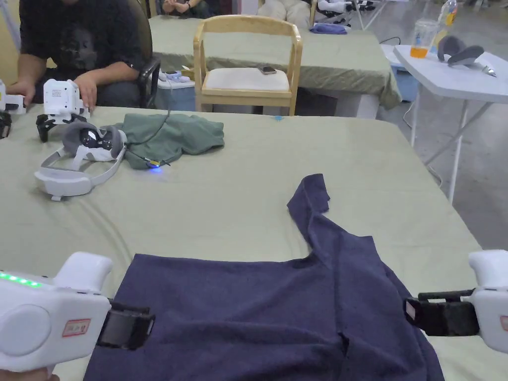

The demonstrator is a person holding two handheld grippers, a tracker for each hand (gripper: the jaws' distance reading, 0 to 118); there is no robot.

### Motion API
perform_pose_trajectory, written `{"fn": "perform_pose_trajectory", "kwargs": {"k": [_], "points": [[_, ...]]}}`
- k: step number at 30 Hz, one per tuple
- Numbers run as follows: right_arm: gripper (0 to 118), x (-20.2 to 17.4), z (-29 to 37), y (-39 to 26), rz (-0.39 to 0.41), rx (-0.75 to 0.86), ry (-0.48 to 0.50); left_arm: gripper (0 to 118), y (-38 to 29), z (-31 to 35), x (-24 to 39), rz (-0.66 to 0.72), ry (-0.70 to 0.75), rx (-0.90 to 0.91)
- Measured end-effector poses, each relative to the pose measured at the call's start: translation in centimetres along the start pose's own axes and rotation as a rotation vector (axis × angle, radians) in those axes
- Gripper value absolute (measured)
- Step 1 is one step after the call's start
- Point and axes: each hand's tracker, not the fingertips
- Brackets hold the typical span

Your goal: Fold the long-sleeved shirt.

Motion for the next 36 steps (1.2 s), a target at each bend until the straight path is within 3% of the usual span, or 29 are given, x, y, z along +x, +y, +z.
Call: {"fn": "perform_pose_trajectory", "kwargs": {"k": [3, 4, 5, 6, 7, 9, 12, 13, 15, 17, 21, 25, 29, 30, 31, 32, 33, 36], "points": [[118, 0.4, -5.0, 4.5, -0.087, 0.049, -0.026, 116, 2.5, -3.7, 0.9, 0.021, 0.112, 0.083], [105, 0.6, -6.6, 5.8, -0.116, 0.052, -0.011, 106, 3.5, -5.0, 1.6, 0.014, 0.086, 0.069], [70, 0.6, -8.6, 7.2, -0.138, 0.054, -0.011, 70, 4.1, -6.5, 1.5, 0.020, 0.061, 0.076], [10, 0.4, -10.8, 8.6, -0.127, 0.037, -0.047, 4, 4.9, -8.2, 1.8, 0.040, 0.055, 0.070], [10, 0.2, -12.3, 9.8, -0.094, 0.047, -0.119, 6, 5.6, -9.2, 2.0, 0.055, 0.065, 0.083], [10, 0.4, -16.3, 12.5, -0.098, 0.008, -0.057, 6, 6.8, -11.8, 1.7, 0.062, 0.040, 0.044], [15, 0.0, -20.8, 16.4, -0.099, 0.000, -0.081, 6, 8.1, -14.8, 1.5, 0.090, 0.044, -0.011], [41, 0.0, -22.2, 17.9, -0.101, 0.006, -0.077, 6, 8.5, -15.6, 1.3, 0.089, 0.046, -0.014], [118, 0.3, -25.9, 20.8, -0.124, 0.000, -0.067, 6, 8.4, -16.4, 1.6, 0.065, 0.078, 0.003], [118, 0.5, -28.6, 22.4, -0.187, 0.026, -0.078, 6, 8.4, -17.6, 1.4, 0.079, 0.079, -0.017], [118, 1.1, -35.5, 25.6, -0.228, -0.078, -0.107, 6, 8.0, -19.4, 0.7, 0.093, 0.089, -0.040], [118, 0.9, -40.3, 25.8, -0.146, -0.156, -0.169, 6, 7.2, -20.7, -0.3, 0.112, 0.092, -0.070], [114, 1.8, -41.8, 24.5, -0.150, -0.173, -0.192, 6, 6.4, -21.4, -1.0, 0.108, 0.111, -0.089], [67, 2.0, -41.5, 24.0, -0.154, -0.156, -0.180, 6, 6.2, -21.5, -1.2, 0.109, 0.116, -0.091], [30, 1.5, -40.4, 23.8, -0.147, -0.076, -0.171, 6, 6.1, -21.4, -1.4, 0.119, 0.120, -0.090], [25, 1.6, -39.1, 23.6, -0.120, -0.013, -0.212, 6, 6.0, -21.4, -1.7, 0.145, 0.108, -0.080], [25, 1.9, -37.8, 23.4, -0.126, 0.022, -0.128, 6, 6.0, -21.3, -1.8, 0.162, 0.096, -0.080], [23, 2.6, -31.7, 23.4, -0.074, 0.165, -0.199, 6, 6.0, -20.9, -1.4, 0.165, 0.101, -0.069]]}}
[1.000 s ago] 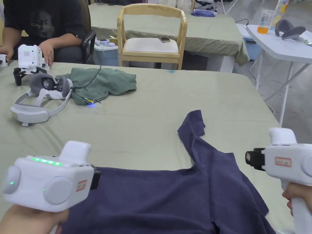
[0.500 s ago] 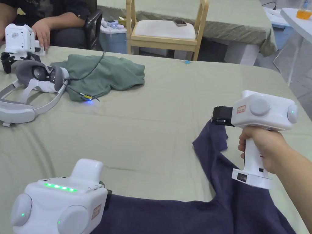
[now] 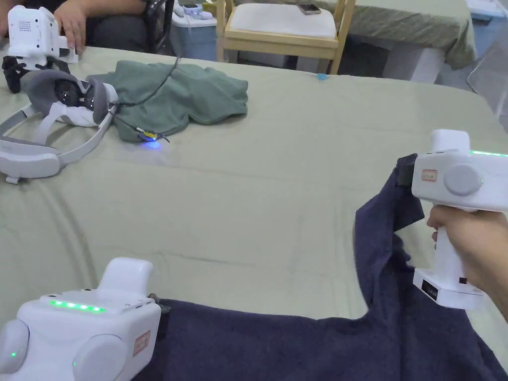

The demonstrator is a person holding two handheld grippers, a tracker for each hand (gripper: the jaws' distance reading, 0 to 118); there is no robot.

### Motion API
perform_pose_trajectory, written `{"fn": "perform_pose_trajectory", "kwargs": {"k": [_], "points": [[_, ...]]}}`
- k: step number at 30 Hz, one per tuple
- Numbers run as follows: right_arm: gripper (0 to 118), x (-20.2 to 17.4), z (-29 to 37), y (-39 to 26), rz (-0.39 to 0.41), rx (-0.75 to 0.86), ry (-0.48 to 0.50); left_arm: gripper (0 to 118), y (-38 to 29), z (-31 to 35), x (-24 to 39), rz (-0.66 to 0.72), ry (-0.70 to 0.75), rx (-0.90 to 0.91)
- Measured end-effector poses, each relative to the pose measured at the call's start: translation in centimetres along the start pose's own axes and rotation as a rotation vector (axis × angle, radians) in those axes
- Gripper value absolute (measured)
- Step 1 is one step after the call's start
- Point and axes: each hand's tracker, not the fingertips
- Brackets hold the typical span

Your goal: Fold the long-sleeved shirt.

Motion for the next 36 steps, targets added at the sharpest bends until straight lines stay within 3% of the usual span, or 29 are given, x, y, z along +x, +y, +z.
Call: {"fn": "perform_pose_trajectory", "kwargs": {"k": [7, 10, 15, 22, 28, 31, 36], "points": [[23, 2.6, 17.9, 1.4, 0.077, 0.249, -0.076, 6, -1.6, 4.3, 0.9, -0.003, -0.007, 0.044], [23, 1.8, 25.2, -0.6, 0.118, 0.290, -0.095, 6, -2.6, 6.6, 1.4, 0.002, -0.024, 0.066], [23, 0.4, 33.7, -6.2, 0.112, 0.292, -0.082, 6, -4.7, 10.4, 1.5, 0.004, -0.036, 0.106], [23, -2.6, 39.8, -18.0, 0.103, 0.259, -0.121, 6, -8.0, 13.2, 0.9, 0.001, 0.005, 0.140], [23, -5.2, 40.3, -28.2, 0.107, 0.107, -0.150, 6, -10.6, 14.2, 0.3, -0.014, 0.024, 0.129], [23, -6.2, 40.2, -31.4, 0.023, 0.004, -0.088, 6, -11.5, 14.5, 0.1, -0.004, 0.025, 0.117], [23, -7.9, 40.2, -35.2, 0.035, -0.077, -0.041, 6, -12.7, 14.5, -0.1, -0.025, 0.042, 0.110]]}}
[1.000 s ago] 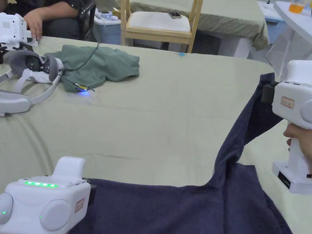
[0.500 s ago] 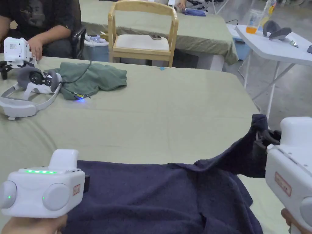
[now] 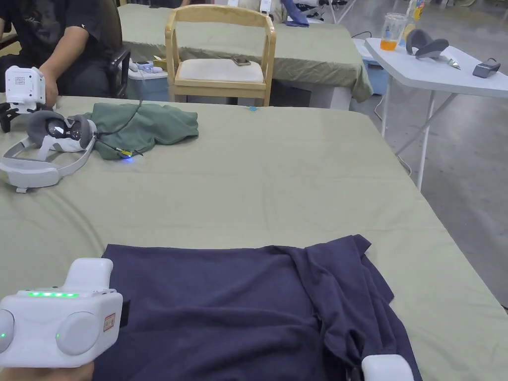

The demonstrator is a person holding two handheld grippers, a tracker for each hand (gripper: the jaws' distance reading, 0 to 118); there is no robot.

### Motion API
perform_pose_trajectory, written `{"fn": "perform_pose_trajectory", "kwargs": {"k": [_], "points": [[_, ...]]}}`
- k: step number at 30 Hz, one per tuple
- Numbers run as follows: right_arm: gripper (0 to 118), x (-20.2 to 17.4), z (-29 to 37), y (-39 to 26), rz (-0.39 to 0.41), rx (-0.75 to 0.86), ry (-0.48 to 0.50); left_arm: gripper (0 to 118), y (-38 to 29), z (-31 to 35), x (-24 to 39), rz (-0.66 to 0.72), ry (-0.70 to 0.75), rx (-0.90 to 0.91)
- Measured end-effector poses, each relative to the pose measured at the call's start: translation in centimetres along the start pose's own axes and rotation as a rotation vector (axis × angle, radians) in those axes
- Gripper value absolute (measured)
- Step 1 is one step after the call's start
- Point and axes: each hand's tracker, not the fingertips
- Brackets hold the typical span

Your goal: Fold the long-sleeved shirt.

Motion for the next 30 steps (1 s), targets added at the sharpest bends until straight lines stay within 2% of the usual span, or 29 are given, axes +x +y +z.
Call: {"fn": "perform_pose_trajectory", "kwargs": {"k": [4, 5, 7, 8, 9, 12, 16, 18, 20, 22, 23, 24, 25, 26, 27, 28, 30], "points": [[23, 0.4, -1.1, -0.8, -0.009, -0.043, 0.013, 6, -0.6, -0.2, -0.2, 0.001, -0.004, -0.014], [32, 0.8, -1.1, -0.5, 0.005, -0.056, 0.034, 6, -0.7, -0.3, -0.3, -0.002, -0.002, -0.017], [94, 1.8, -0.6, 0.9, 0.029, -0.040, 0.063, 6, -0.7, -0.4, -0.4, -0.012, 0.003, -0.024], [114, 2.3, -0.3, 2.1, 0.047, -0.032, 0.083, 6, -0.6, -0.5, -0.5, -0.016, 0.006, -0.025], [118, 3.0, 0.6, 3.5, 0.049, -0.012, 0.077, 6, -0.5, -0.4, -0.7, -0.017, 0.011, -0.025], [118, 5.0, 3.3, 7.9, 0.072, 0.183, 0.086, 6, 0.2, -0.5, -1.1, -0.022, 0.018, -0.022], [118, 7.0, 3.5, 12.8, 0.052, 0.322, 0.049, 6, 1.5, -0.7, -1.0, -0.026, 0.022, -0.006], [118, 7.8, 1.8, 14.2, 0.027, 0.311, 0.029, 6, 2.0, -0.9, -0.7, -0.028, 0.017, 0.005], [118, 8.9, -1.6, 14.6, -0.001, 0.294, 0.076, 6, 2.2, -1.1, -0.4, -0.029, 0.008, 0.030], [118, 9.7, -5.8, 14.7, -0.007, 0.160, 0.107, 6, 2.3, -1.6, -0.1, -0.035, 0.001, 0.039], [117, 10.1, -7.7, 14.4, -0.023, 0.106, 0.107, 6, 2.4, -1.8, 0.0, -0.036, -0.007, 0.047], [85, 10.6, -9.3, 14.2, -0.039, 0.078, 0.099, 6, 2.5, -2.0, 0.0, -0.036, -0.016, 0.049], [37, 11.0, -10.9, 14.1, -0.061, 0.067, 0.087, 6, 2.6, -2.2, -0.1, -0.036, -0.026, 0.049], [10, 11.4, -12.3, 14.3, -0.057, 0.010, 0.033, 6, 2.7, -2.5, -0.1, -0.034, -0.027, 0.047], [10, 12.2, -13.5, 14.7, -0.087, -0.004, 0.056, 6, 3.0, -3.0, -0.1, -0.035, -0.024, 0.037], [10, 12.7, -14.6, 15.2, -0.083, -0.021, 0.119, 6, 3.1, -3.3, -0.2, -0.035, -0.024, 0.031], [10, 13.6, -16.6, 16.7, -0.076, -0.038, 0.084, 6, 3.6, -4.2, -0.4, -0.035, -0.027, 0.023]]}}
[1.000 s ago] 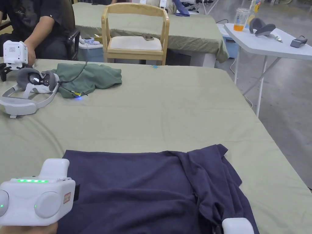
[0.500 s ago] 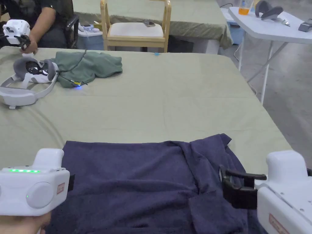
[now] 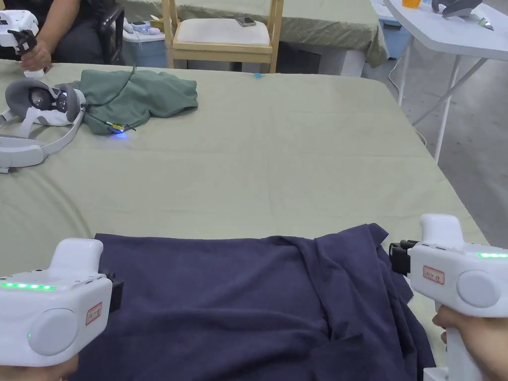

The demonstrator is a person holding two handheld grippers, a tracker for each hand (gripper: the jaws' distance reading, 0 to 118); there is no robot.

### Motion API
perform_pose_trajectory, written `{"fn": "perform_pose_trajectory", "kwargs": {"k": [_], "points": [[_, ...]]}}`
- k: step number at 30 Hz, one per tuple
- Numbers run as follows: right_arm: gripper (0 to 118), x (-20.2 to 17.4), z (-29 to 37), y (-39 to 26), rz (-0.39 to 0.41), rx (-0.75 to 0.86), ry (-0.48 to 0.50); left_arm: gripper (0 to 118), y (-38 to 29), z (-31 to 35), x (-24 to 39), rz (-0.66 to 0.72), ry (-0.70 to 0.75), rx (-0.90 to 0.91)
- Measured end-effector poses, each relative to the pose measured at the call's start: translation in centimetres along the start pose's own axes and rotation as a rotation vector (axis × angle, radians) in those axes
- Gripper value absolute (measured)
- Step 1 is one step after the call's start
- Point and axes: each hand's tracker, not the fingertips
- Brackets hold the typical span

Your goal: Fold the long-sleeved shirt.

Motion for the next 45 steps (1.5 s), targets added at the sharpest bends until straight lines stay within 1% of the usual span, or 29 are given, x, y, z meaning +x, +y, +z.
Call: {"fn": "perform_pose_trajectory", "kwargs": {"k": [1, 2, 3, 4, 5, 6, 8, 11, 13, 15, 16, 17, 19, 20, 21, 22, 24, 27, 29, 30, 32, 34, 36, 38, 39, 42, 43, 44, 45], "points": [[15, 0.7, -0.7, 0.8, -0.006, 0.013, 0.011, 6, 0.2, -0.3, -0.1, 0.001, -0.001, -0.003], [47, 1.6, -1.9, 1.5, -0.038, 0.036, 0.058, 6, 0.4, -0.8, -0.3, 0.005, -0.001, -0.007], [108, 2.7, -3.2, 2.5, -0.085, 0.016, 0.087, 6, 0.6, -1.3, -0.4, 0.013, -0.004, -0.016], [118, 3.5, -4.4, 3.3, -0.121, -0.042, 0.110, 6, 0.7, -1.7, -0.6, 0.022, -0.009, -0.028], [118, 4.4, -5.0, 4.0, -0.152, -0.188, 0.133, 6, 0.7, -2.2, -0.7, 0.027, -0.011, -0.041], [118, 4.7, -6.7, 3.9, -0.138, -0.102, 0.124, 6, 0.8, -2.6, -0.7, 0.022, -0.007, -0.047], [118, 5.4, -8.3, 4.2, -0.136, -0.151, 0.158, 6, 0.7, -3.3, -0.8, 0.019, -0.003, -0.064], [118, 4.6, -10.5, 4.0, -0.044, -0.223, 0.106, 6, 0.7, -4.3, -0.9, 0.025, -0.006, -0.087], [118, 4.1, -11.5, 3.2, -0.008, -0.274, 0.134, 6, 0.5, -5.0, -0.9, 0.028, -0.007, -0.101], [118, 3.2, -11.7, 2.2, -0.008, -0.257, 0.134, 6, 0.3, -5.4, -1.0, 0.042, -0.028, -0.115], [118, 2.7, -11.4, 1.9, 0.030, -0.214, 0.096, 6, 0.2, -5.5, -1.1, 0.061, -0.061, -0.110], [118, 2.3, -10.9, 1.7, 0.057, -0.163, 0.108, 6, 0.1, -5.7, -1.3, 0.078, -0.083, -0.108], [92, 1.4, -10.1, 1.2, 0.111, -0.119, 0.127, 6, 0.2, -6.0, -1.3, 0.070, -0.069, -0.108], [72, 0.7, -9.5, 1.0, 0.146, -0.093, 0.138, 6, 0.3, -6.3, -1.3, 0.072, -0.061, -0.112], [27, 0.0, -9.1, 0.7, 0.169, -0.085, 0.153, 6, 0.4, -6.5, -1.3, 0.078, -0.060, -0.116], [24, -0.7, -8.5, 0.6, 0.212, -0.059, 0.123, 6, 0.5, -6.6, -1.4, 0.083, -0.066, -0.117], [24, -0.1, -7.8, 1.1, 0.156, -0.054, 0.171, 6, 0.9, -6.8, -1.7, 0.080, -0.076, -0.118], [24, 1.5, -5.5, 3.2, 0.005, 0.055, 0.204, 6, 2.5, -7.0, -3.4, 0.101, -0.086, -0.089], [24, 1.8, -4.7, 4.3, -0.002, 0.066, 0.181, 13, 4.1, -7.4, -5.2, 0.117, -0.005, -0.043], [24, 1.5, -4.7, 4.6, 0.015, 0.060, 0.171, 43, 4.9, -7.6, -6.1, 0.121, 0.046, -0.015], [24, 1.0, -4.8, 4.8, 0.037, 0.031, 0.153, 116, 6.4, -8.4, -7.5, 0.127, 0.064, 0.001], [24, 0.3, -5.2, 4.5, 0.056, 0.011, 0.146, 118, 6.6, -9.1, -8.1, 0.139, 0.003, 0.039], [24, -0.1, -5.8, 4.2, 0.073, 0.007, 0.126, 118, 6.4, -10.2, -8.4, 0.162, -0.028, -0.069], [24, 0.0, -6.2, 4.2, 0.054, -0.009, 0.120, 118, 5.7, -11.2, -7.6, 0.144, -0.083, -0.133], [24, 0.2, -6.2, 4.3, 0.038, -0.011, 0.129, 117, 6.3, -12.3, -7.4, 0.108, -0.055, -0.151], [24, 0.4, -6.1, 4.5, 0.041, -0.022, 0.136, 110, 4.9, -13.1, -5.6, 0.013, -0.083, -0.186], [24, 0.4, -6.0, 4.5, 0.045, -0.023, 0.136, 103, 5.4, -13.6, -5.9, 0.015, -0.027, -0.188], [24, 0.4, -5.8, 4.5, 0.051, -0.024, 0.136, 103, 5.5, -13.2, -6.0, 0.045, -0.038, -0.159], [24, 0.3, -5.7, 4.5, 0.058, -0.022, 0.135, 97, 5.6, -12.8, -6.0, 0.069, -0.061, -0.167]]}}
